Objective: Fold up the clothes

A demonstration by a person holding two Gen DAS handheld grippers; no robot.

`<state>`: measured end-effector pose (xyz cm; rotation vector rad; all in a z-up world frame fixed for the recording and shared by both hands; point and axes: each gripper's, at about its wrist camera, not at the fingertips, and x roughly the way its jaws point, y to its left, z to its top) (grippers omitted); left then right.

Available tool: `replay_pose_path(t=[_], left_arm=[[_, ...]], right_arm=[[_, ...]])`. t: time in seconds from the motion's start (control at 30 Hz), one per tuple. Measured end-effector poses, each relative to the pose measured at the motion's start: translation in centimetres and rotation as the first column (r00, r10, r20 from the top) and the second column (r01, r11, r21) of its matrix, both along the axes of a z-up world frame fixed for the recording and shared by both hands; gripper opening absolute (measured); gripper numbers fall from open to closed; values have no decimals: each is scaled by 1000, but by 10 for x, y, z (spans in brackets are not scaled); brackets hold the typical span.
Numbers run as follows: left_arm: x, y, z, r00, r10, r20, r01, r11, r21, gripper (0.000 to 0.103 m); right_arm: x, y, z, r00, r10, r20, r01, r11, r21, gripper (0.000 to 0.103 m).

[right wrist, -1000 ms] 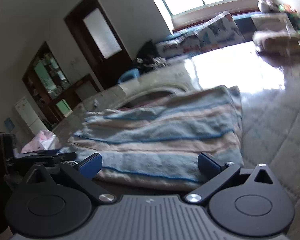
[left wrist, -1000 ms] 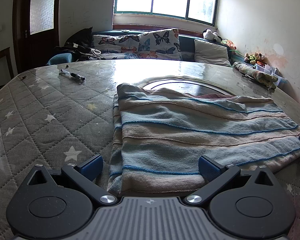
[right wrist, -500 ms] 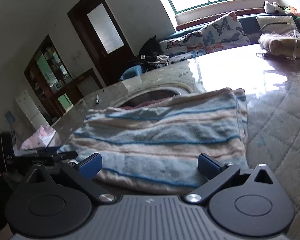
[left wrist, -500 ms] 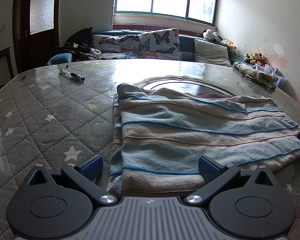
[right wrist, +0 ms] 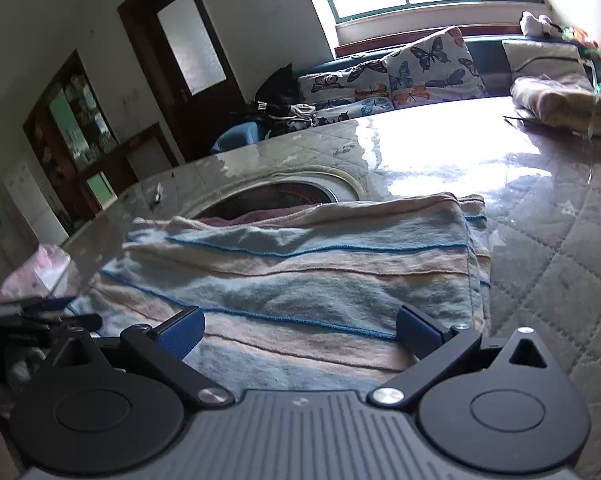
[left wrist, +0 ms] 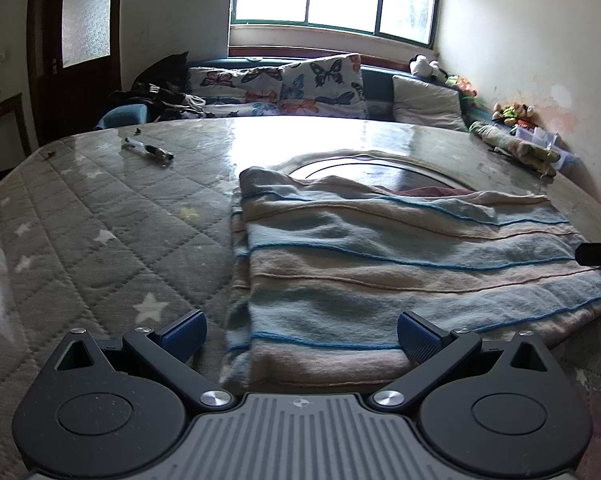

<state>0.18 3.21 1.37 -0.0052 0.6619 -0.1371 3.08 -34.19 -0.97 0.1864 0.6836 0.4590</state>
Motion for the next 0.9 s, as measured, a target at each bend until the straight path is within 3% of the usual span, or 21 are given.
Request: replay_pose_path(t=[0.17, 0.33, 0.5, 0.63, 0.83, 0.9], left_arm=[[3, 1, 32, 997, 8, 77, -9, 1000, 7, 103], [29, -13, 49, 994, -43, 96, 48, 998, -49, 101], [60, -27, 47, 992, -104, 75, 109, 991, -71, 87], [88, -23, 38, 990, -141, 7, 140, 977, -159, 75], [119, -8, 17, 996, -62, -64, 53, 990, -132, 63], [124, -1, 9, 997, -30, -77, 22, 994, -107, 46]], right_arm=[[-6, 10, -4, 999, 19, 42, -16, 997, -76, 103], [-7, 15, -4, 998, 22, 54, -15, 993, -119, 103], [-6, 11, -4, 998, 22, 55, -17, 995, -101, 103], [-6, 10, -5, 998, 22, 55, -17, 995, -99, 103], [-6, 9, -5, 998, 22, 54, -17, 996, -87, 103], [-6, 8, -5, 998, 22, 54, -17, 996, -82, 103]])
